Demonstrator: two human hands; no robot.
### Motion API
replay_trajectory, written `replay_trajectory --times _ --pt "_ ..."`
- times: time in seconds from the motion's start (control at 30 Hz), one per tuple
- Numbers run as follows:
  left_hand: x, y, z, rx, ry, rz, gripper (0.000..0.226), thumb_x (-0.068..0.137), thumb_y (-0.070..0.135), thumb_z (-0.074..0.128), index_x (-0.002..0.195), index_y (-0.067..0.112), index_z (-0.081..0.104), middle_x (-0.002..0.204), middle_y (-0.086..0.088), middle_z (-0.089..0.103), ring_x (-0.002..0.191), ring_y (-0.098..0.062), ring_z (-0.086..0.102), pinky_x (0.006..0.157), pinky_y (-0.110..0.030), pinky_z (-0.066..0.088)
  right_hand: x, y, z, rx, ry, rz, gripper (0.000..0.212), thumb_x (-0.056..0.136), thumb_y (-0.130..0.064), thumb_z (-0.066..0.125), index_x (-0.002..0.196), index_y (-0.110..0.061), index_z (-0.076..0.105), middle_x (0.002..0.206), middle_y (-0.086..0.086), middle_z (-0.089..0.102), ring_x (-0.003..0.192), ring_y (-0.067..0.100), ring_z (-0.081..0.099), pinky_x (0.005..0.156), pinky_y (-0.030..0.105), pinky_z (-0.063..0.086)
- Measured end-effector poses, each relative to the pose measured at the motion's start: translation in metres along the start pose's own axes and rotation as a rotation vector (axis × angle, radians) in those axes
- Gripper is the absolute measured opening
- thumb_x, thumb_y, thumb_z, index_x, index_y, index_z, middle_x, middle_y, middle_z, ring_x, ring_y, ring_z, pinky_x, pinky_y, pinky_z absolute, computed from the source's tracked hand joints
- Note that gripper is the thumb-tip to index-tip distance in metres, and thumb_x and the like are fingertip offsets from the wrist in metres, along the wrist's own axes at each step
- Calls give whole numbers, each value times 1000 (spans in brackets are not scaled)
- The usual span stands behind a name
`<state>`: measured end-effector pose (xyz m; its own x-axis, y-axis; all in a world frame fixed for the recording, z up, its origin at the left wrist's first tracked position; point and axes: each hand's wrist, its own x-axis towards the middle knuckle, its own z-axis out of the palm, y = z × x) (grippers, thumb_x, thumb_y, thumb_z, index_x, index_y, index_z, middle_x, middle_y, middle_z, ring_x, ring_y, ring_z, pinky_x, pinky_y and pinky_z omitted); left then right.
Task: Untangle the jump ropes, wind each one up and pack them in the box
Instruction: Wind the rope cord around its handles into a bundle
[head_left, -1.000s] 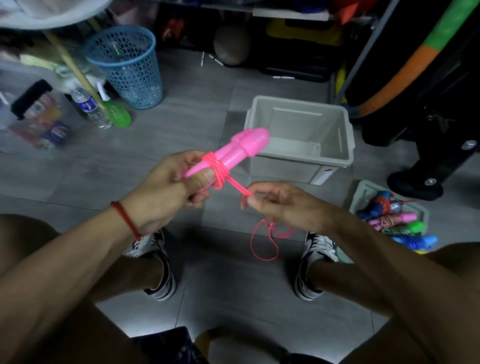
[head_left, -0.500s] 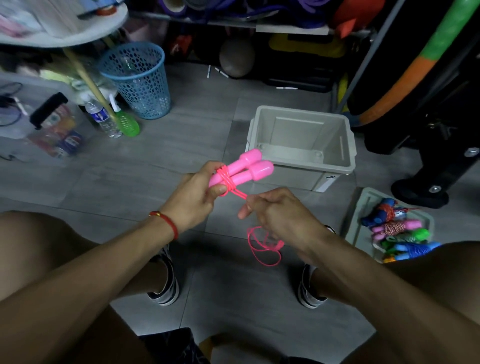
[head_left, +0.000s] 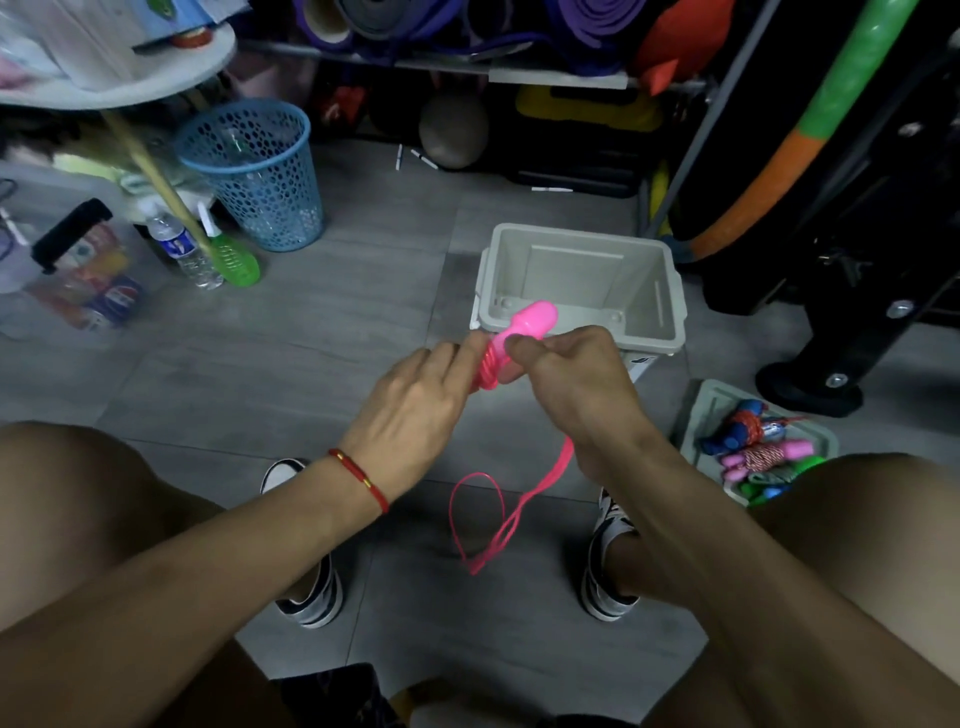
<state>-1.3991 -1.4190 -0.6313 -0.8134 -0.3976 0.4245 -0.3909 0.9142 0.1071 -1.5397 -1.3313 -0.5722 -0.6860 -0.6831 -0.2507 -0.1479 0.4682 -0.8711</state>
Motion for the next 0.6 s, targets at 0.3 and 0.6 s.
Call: replay_trajectory --times 0.3,0.6 --pt "-7 19 -1 -307 23 -91 53 103 28 42 153 12 34 125 -13 41 88 -25 50 83 -39 49 7 6 3 206 55 -39 42 77 -43 84 77 -1 78 57 6 52 53 14 37 49 24 31" --pt "12 5 -15 -1404 61 -799 45 84 38 76 115 13 55 98 -3 63 71 -9 58 58 -34 43 4 10 -2 350 -147 -159 31 88 -19 75 83 11 73 42 -15 34 39 3 25 42 16 25"
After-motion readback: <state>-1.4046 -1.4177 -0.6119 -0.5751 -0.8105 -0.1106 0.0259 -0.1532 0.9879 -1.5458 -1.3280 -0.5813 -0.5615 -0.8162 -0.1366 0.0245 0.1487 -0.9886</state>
